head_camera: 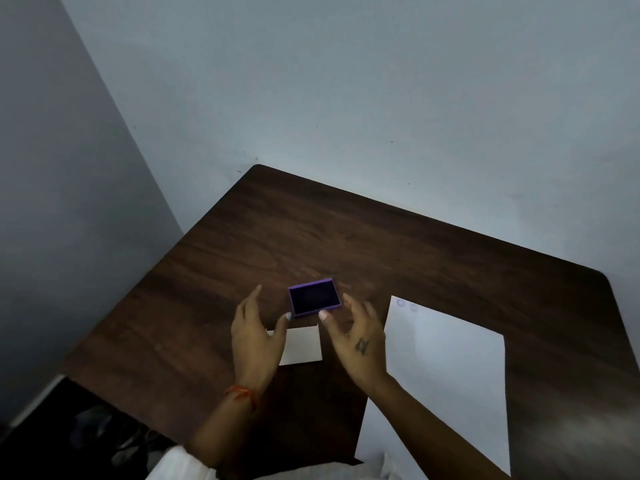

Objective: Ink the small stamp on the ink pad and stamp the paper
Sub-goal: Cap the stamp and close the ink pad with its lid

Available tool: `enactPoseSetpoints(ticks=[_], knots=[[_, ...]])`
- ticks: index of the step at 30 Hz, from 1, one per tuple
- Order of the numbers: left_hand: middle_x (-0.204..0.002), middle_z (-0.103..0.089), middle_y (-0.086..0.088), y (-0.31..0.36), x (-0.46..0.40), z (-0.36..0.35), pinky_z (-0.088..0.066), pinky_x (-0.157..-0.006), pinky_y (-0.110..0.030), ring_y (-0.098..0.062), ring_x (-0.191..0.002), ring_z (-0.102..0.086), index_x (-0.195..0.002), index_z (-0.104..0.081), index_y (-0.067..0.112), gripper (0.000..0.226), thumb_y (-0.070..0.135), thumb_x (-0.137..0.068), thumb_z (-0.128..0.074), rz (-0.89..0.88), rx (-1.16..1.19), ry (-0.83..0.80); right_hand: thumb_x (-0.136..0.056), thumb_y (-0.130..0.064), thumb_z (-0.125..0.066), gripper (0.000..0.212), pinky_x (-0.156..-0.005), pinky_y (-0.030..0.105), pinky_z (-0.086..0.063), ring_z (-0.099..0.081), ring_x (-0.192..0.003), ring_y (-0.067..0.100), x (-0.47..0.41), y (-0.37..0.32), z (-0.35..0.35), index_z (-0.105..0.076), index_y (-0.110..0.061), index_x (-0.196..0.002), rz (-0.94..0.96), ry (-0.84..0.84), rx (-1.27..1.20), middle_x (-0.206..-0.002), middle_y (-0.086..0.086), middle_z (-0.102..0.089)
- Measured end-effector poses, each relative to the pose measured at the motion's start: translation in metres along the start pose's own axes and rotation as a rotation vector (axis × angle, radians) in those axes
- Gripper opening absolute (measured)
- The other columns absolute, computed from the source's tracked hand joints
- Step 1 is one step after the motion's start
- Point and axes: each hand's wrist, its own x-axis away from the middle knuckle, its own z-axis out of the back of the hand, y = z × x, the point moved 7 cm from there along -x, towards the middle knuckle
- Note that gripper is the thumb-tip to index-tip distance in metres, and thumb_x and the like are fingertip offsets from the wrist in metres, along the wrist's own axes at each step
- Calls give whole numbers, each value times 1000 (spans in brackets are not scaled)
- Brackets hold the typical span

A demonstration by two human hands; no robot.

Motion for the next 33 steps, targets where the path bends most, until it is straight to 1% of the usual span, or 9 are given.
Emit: enactPoseSetpoints(ticks=[4,6,9,12,15,19,24,29,33], knots=[[-150,-27,-15,-28,11,-6,-36,-105,-48,-34,-135,-29,-144,-19,17,84,32,-78,-70,221,-182,-114,-81,-45,-63,63,-98,28,-41,-47,-126,23,8,8,-35,-41,-17,-133,-38,-208,193,-140,7,-46],[-147,-27,-18,-37,18,-10,-35,-106,-47,-36,-134,-29,-143,-23,13,82,33,-79,-69,274,-237,-158,-81,-37,-67,61,-101,30,-40,-45,-127,23,12,12,-43,-42,-16,-133,-49,-269,246,-140,7,-44],[-141,-34,-18,-38,23,-15,-36,-106,-44,-35,-128,-34,-136,-38,10,66,30,-81,-67,238,-243,-193,-82,-27,-68,60,-104,27,-39,-45,-127,21,17,12,-50,-42,-15,-134,-26,-296,294,-139,6,-44],[-139,-38,-16,-35,27,-19,-39,-105,-43,-33,-126,-39,-134,-41,8,62,28,-81,-67,240,-223,-214,-82,-24,-68,59,-104,26,-40,-47,-125,21,20,10,-52,-43,-13,-134,-60,-288,268,-138,6,-47],[-138,-39,-16,-30,26,-18,-41,-104,-42,-33,-124,-43,-133,-43,9,61,29,-81,-67,248,-190,-212,-83,-22,-67,56,-105,31,-41,-48,-127,24,18,6,-47,-44,-15,-134,-74,-264,208,-139,7,-48],[-136,-41,-15,-11,16,-15,-42,-103,-41,-32,-121,-47,-132,-46,10,56,25,-82,-67,205,-109,-162,-82,-19,-67,50,-101,29,-43,-51,-122,21,4,-4,-29,-51,-18,-129,-38,-167,139,-134,4,-53],[-135,-43,-15,18,-4,-24,-38,-105,-38,-32,-119,-50,-130,-48,9,52,17,-82,-66,158,-54,-157,-83,-21,-67,52,-99,34,-46,-53,-119,24,-26,-13,-11,-49,-18,-132,-51,-90,156,-132,6,-54],[-135,-42,-16,23,-14,-40,-36,-106,-36,-34,-120,-49,-130,-47,7,50,9,-83,-63,190,-50,-202,-85,-21,-65,51,-104,39,-45,-51,-122,27,-44,-15,-10,-49,-12,-132,-56,-118,189,-133,10,-55],[-136,-40,-17,19,-14,-52,-35,-108,-38,-34,-121,-47,-129,-48,9,49,5,-82,-62,229,-65,-225,-86,-20,-63,47,-100,36,-47,-53,-119,28,-51,-10,-13,-50,-11,-130,-84,-129,236,-130,12,-57]])
